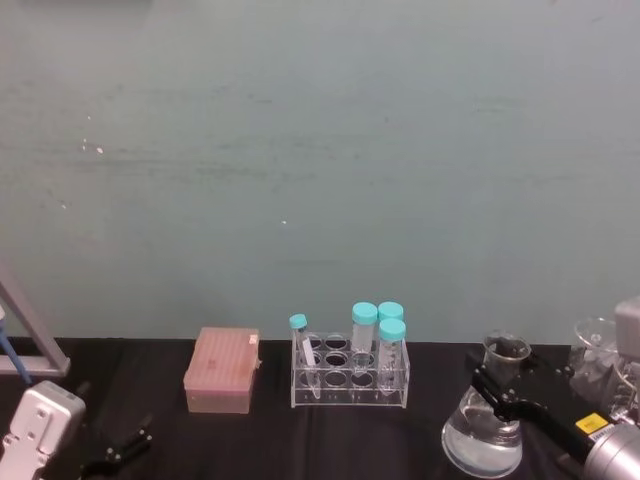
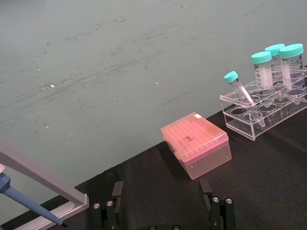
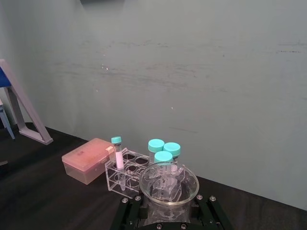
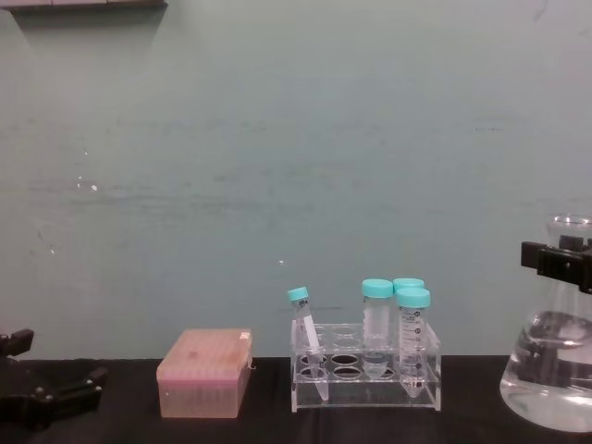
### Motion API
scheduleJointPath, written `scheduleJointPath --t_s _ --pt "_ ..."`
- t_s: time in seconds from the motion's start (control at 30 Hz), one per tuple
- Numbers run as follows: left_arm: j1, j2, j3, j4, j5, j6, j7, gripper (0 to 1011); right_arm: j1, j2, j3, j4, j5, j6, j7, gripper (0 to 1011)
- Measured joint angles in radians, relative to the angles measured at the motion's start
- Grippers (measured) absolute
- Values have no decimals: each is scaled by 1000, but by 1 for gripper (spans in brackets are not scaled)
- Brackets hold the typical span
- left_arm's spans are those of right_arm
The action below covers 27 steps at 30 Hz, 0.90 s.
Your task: Pick up the beaker with the right gripper, shake it three times, and then put it down.
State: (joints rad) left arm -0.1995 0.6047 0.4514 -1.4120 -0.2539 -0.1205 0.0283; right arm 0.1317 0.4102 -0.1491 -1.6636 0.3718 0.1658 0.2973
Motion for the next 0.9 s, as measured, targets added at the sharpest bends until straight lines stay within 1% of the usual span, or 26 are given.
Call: scheduleJointPath --t_s 0.8,0.9 --pt "0 0 0 0 0 0 0 1000 1 1 0 0 -4 -3 1 449" --pt "0 0 0 0 0 0 0 1000 8 -2 -5 6 -4 4 -8 449"
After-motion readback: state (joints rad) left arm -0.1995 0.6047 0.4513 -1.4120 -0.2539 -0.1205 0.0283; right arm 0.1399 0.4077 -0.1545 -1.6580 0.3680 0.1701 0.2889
